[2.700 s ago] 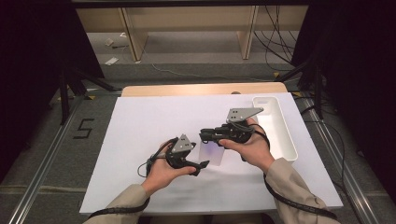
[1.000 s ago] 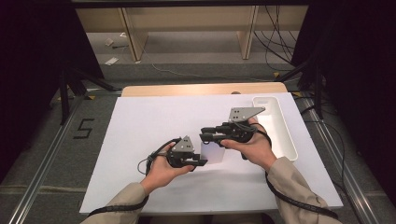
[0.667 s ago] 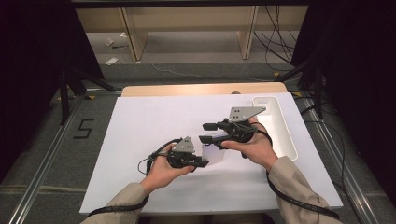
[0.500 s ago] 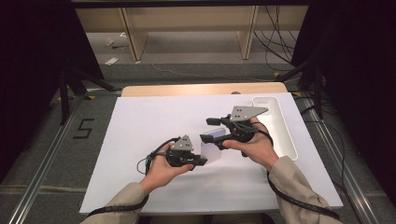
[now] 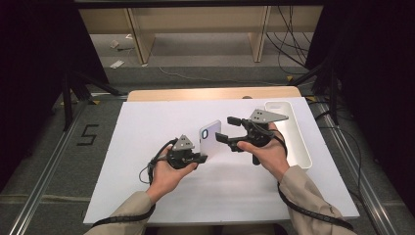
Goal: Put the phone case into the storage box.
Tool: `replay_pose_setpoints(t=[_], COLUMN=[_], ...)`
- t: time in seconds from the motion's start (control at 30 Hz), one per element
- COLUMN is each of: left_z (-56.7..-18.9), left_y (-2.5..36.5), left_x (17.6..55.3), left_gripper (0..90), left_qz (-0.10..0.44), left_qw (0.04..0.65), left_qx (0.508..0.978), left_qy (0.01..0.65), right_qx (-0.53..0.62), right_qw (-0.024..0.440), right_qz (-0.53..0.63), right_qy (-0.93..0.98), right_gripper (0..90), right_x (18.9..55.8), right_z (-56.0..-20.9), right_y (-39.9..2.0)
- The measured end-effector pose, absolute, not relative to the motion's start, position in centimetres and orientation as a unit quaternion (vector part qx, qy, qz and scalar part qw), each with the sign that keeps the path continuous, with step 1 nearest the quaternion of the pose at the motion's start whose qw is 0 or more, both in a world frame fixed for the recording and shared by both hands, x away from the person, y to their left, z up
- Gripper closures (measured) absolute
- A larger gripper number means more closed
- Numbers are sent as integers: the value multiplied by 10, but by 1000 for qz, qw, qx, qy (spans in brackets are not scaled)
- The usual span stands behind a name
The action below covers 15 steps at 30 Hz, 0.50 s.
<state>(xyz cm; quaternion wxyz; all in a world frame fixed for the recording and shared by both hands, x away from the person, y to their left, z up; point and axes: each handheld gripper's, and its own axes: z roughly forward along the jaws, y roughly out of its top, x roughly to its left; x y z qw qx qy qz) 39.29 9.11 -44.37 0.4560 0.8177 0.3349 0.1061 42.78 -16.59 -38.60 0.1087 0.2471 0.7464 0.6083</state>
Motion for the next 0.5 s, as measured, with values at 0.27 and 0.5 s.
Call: replay_pose_setpoints(t=[0.27, 0.5], left_z=[-443, -443], left_y=[96, 100], left_x=[395, 397], left_gripper=[806, 806], left_qz=[118, 128], left_qw=[459, 456], left_qx=[803, 793], left_qy=[361, 383], right_qx=[273, 284], right_qw=[139, 156], right_qz=[600, 596], right_qy=[739, 735], right_gripper=[173, 146], right_x=[425, 423], right_z=[-397, -401], right_y=[-164, -163])
